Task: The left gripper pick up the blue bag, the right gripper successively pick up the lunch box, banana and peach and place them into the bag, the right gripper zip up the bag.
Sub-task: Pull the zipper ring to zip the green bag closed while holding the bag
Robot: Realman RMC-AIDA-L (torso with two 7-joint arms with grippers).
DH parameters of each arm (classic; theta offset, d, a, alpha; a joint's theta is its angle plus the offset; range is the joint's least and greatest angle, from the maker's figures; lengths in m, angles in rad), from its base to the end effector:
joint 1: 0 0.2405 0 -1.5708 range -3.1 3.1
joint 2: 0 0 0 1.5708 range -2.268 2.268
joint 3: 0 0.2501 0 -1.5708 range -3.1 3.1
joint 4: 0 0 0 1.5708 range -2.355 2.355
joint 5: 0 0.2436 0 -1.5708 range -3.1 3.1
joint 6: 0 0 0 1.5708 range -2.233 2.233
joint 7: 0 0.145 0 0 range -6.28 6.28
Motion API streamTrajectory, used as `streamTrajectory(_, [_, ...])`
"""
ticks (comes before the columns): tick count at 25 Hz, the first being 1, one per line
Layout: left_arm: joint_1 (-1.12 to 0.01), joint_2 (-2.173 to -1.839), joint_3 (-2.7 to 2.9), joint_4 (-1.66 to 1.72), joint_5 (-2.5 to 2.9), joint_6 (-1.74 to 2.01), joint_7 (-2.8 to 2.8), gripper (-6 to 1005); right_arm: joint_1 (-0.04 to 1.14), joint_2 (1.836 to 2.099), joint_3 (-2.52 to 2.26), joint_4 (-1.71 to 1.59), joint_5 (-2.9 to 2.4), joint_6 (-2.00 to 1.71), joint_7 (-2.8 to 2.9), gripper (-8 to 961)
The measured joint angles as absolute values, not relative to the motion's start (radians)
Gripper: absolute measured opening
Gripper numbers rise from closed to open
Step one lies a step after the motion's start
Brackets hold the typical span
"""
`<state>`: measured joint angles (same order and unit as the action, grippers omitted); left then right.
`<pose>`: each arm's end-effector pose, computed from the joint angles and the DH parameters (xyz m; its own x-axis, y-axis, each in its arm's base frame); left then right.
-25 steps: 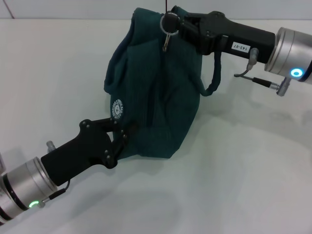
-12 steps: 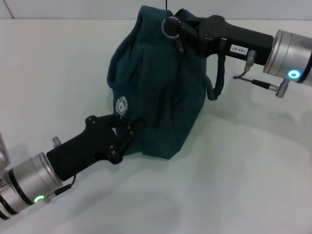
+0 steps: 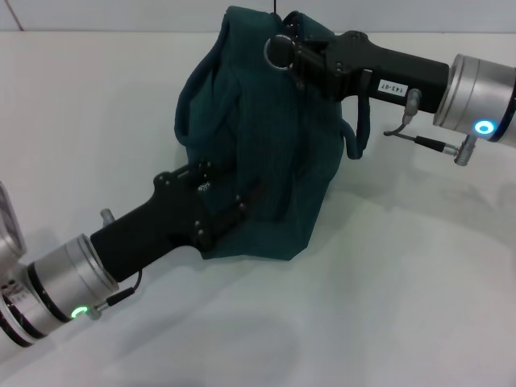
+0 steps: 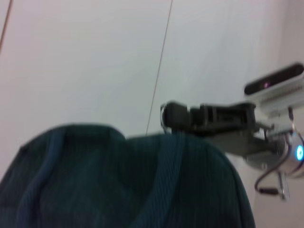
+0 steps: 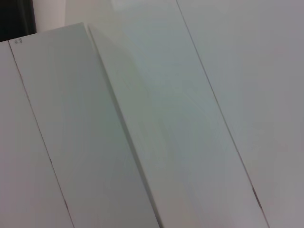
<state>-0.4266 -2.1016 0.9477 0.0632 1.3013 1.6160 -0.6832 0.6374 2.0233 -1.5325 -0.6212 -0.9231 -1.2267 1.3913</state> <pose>-0.2906 0.2693 -0.0755 0.5493 0.1107 0.8283 0.5137 -0.8265 -0.2302 0.1395 0.4034 -0.0416 0.5713 -0.2595 -0.7786 -0.4220 -0.9065 -0.0076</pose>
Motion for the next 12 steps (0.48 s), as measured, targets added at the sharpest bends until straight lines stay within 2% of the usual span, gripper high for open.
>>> streamTrajectory(12, [-0.458, -2.101, 0.949, 0.062, 1.254, 1.654, -0.723, 529, 0.630, 2.022, -1.532, -0.621, -0.924, -1.239, 1.391, 42])
